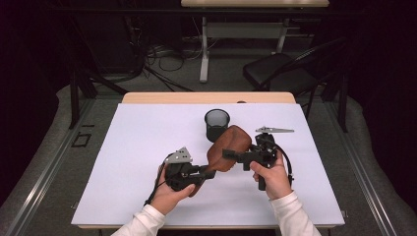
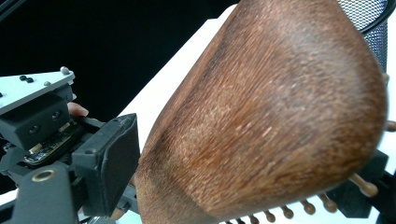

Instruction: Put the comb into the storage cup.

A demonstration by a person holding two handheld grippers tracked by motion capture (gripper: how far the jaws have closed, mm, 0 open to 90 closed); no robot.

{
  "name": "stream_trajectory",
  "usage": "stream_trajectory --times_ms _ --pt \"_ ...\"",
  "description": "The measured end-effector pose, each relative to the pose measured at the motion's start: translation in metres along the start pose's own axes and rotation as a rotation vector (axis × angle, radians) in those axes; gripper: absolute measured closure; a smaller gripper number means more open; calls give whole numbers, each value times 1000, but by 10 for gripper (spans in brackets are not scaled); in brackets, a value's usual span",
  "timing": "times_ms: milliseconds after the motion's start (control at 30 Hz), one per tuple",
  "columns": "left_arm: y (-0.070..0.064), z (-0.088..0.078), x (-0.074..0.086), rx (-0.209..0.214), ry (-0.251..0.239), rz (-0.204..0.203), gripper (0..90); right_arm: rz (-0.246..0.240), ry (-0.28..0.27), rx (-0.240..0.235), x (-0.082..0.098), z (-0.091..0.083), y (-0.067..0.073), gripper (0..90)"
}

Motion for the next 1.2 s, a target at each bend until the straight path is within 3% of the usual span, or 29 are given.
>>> stream_trajectory --times_ms 1200 --pt "-4 6 5 13 8 11 732 49 -1 -28 2 3 -4 153"
Point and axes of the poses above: each handheld gripper's, and its own axes: z roughly forward along the jaws, x roughly out of its underside, y roughly to its left, the point moved 8 cm from there along z, roughly forward along the jaws, and after that the axes turned 4 degrees about -x, right-handed, at the moved point
